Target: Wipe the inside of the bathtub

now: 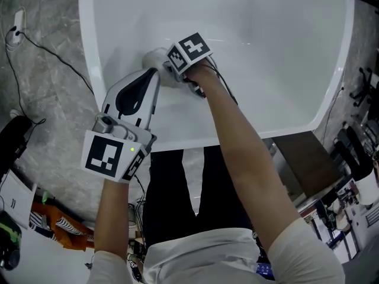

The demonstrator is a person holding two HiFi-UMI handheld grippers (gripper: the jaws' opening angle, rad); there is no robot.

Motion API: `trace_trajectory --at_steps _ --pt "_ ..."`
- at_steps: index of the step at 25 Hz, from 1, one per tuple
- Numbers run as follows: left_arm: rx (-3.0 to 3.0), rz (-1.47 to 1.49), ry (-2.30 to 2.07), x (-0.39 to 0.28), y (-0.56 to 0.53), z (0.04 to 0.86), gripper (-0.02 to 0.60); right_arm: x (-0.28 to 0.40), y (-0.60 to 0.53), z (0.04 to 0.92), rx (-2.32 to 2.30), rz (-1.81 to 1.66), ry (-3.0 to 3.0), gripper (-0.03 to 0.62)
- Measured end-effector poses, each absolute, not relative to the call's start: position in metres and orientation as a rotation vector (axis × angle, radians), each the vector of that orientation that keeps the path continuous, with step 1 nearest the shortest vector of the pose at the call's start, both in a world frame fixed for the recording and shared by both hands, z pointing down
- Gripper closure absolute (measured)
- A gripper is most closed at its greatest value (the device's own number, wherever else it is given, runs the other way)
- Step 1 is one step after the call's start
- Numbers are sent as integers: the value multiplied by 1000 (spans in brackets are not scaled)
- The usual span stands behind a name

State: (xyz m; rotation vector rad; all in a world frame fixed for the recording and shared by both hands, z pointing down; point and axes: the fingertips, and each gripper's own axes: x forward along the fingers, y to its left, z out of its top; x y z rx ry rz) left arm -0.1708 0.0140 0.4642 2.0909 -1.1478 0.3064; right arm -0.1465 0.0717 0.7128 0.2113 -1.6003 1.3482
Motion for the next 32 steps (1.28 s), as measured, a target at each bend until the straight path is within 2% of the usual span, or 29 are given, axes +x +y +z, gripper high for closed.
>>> trace_trajectory --at_steps 13,32 --pt "2068 370 -1154 -167 11 485 575 -129 62 728 264 1352 -1566 499" --pt "1870 571 -1131 -143 12 566 575 -70 52 731 333 1345 -1545 499"
